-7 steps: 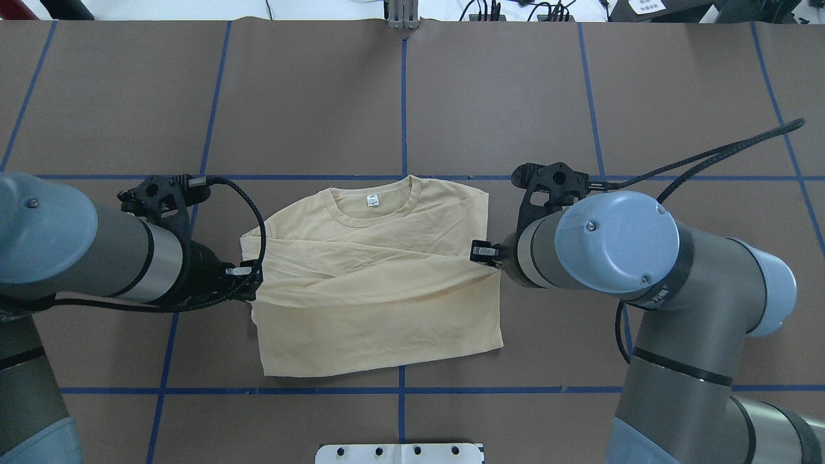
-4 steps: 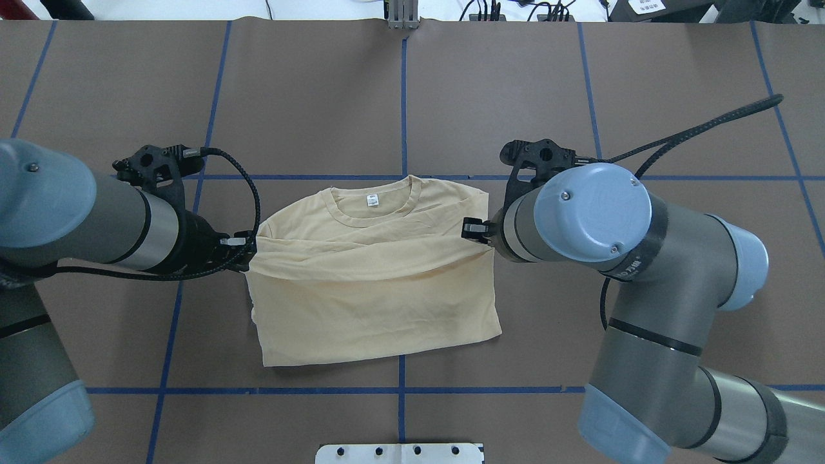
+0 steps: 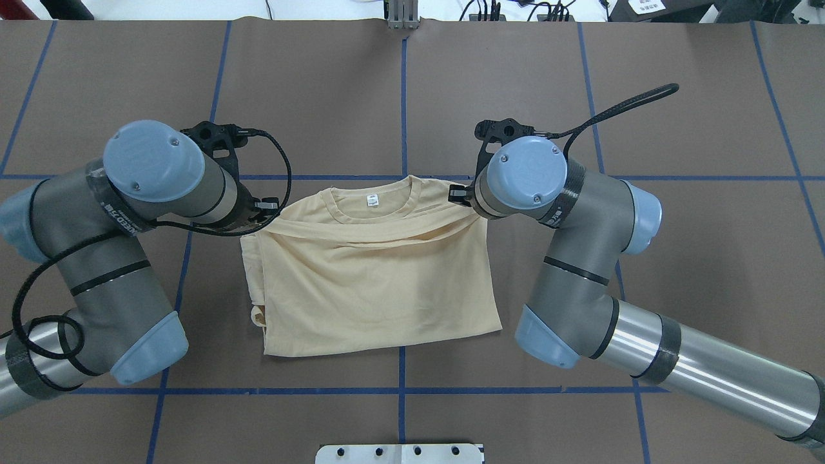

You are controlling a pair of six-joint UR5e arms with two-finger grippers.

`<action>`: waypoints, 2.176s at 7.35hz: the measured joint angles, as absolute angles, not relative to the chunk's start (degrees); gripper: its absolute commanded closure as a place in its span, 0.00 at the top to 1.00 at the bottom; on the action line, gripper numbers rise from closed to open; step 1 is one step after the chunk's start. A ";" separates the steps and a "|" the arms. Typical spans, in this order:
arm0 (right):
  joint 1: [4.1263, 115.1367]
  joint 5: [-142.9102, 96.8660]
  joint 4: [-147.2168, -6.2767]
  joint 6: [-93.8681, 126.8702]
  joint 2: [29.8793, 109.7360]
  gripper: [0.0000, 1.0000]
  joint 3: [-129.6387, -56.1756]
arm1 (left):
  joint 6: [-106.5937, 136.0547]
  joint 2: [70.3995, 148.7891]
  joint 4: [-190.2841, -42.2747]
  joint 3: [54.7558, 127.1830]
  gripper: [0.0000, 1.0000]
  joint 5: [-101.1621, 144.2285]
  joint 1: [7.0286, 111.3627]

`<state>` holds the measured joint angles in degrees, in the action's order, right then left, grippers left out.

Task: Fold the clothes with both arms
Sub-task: 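Release the folded hem and raise both grippers away from the shirt, then lower the left gripper to the folded shirt's side edge and grasp it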

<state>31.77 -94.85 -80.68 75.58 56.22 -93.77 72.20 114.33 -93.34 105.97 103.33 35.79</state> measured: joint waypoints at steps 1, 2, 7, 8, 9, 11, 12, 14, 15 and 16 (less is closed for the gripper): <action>31.78 -94.84 -79.85 74.62 56.07 0.00 -92.20 | 71.31 114.30 -96.22 103.17 0.00 103.07 35.86; 31.98 -94.85 -79.47 73.92 55.95 0.31 -91.51 | 69.32 114.23 -98.48 101.46 0.00 103.00 36.15; 35.63 -98.93 -79.43 73.11 53.53 1.00 -91.40 | 58.11 111.92 -100.32 104.65 1.00 107.32 39.19; 37.12 -102.90 -79.54 71.72 53.70 1.00 -91.55 | 56.02 110.59 -100.41 106.33 1.00 109.91 39.33; 38.32 -105.68 -79.58 70.00 54.27 1.00 -91.77 | 55.57 108.76 -100.53 108.55 1.00 111.87 39.13; 39.45 -107.29 -79.40 67.64 55.42 1.00 -91.93 | 59.95 103.42 -103.53 113.31 1.00 114.07 35.52; 39.62 -107.35 -79.33 67.27 55.61 1.00 -91.98 | 64.46 102.00 -106.19 113.99 0.99 113.68 32.03; 39.71 -107.27 -79.28 67.08 55.86 1.00 -92.17 | 70.75 101.15 -109.18 113.42 0.96 110.39 25.67; 39.72 -107.22 -79.28 67.07 56.13 1.00 -92.42 | 71.71 101.17 -109.57 112.70 0.87 109.31 24.25; 39.72 -107.18 -79.28 67.06 56.33 1.00 -92.64 | 72.09 101.28 -109.71 112.17 0.75 108.87 23.47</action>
<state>39.72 -107.18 -79.28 67.06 56.33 -92.64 72.09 101.28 -109.71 112.17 108.87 23.47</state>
